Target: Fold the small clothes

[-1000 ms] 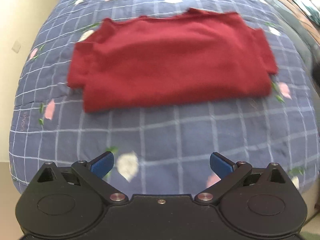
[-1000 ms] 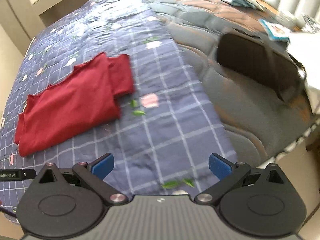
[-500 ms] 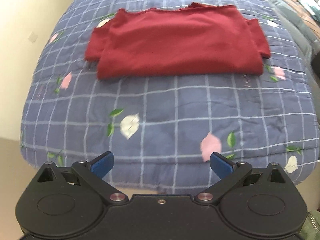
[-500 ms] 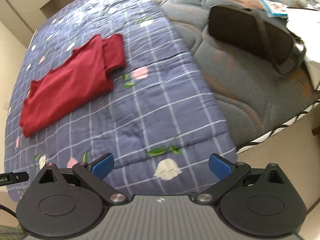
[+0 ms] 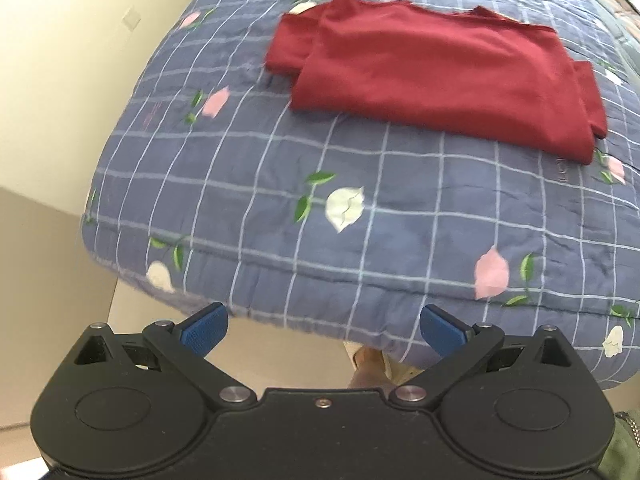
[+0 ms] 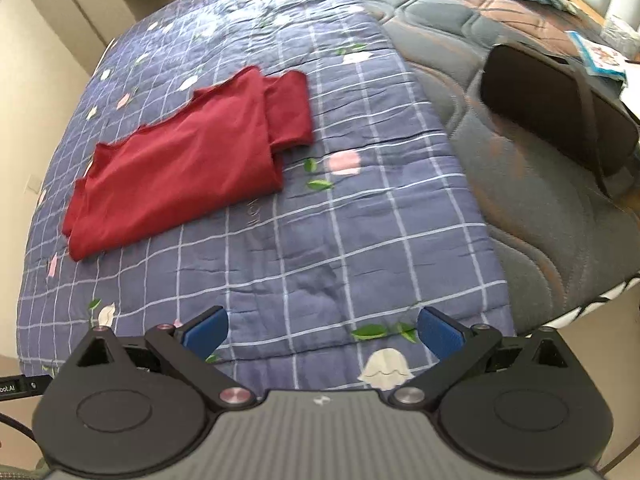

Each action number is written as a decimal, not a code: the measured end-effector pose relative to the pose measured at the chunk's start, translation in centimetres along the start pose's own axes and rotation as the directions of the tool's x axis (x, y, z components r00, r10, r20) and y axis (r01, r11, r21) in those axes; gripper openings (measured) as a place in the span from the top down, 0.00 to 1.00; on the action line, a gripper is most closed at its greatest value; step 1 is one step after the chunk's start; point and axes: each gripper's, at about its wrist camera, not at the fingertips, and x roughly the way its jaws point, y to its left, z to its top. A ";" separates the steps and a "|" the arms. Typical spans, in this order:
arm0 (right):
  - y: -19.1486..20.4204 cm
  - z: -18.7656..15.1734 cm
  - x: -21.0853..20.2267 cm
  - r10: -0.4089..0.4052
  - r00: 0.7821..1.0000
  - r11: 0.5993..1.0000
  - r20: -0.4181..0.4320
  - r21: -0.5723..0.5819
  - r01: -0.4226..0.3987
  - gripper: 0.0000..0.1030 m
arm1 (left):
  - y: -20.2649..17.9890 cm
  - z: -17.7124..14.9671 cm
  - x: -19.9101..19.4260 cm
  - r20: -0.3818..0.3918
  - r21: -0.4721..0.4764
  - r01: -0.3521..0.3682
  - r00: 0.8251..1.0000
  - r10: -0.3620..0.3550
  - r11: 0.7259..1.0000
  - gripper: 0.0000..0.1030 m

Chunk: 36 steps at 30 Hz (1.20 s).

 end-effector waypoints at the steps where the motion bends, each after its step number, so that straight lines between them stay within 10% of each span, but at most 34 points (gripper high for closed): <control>1: 0.4 0.1 0.3 0.003 1.000 1.000 -0.008 -0.008 -0.003 0.00 | 0.4 -0.1 0.1 -0.007 -0.010 -0.003 1.000 0.003 1.000 0.01; 16: 7.4 2.9 3.9 -0.035 0.996 0.992 -0.077 -0.121 0.025 0.00 | 5.3 1.9 4.5 -0.125 -0.109 -0.003 0.992 -0.011 0.994 0.01; 30: 13.5 2.4 6.5 -0.136 0.979 0.980 -0.154 -0.165 0.110 0.00 | 7.5 11.1 8.7 -0.005 0.035 0.130 0.992 -0.130 0.991 0.01; 36: 15.6 5.6 8.3 -0.107 0.993 0.979 -0.046 -0.181 0.097 0.00 | 9.2 13.2 10.6 0.021 -0.054 0.145 0.989 -0.144 0.988 0.01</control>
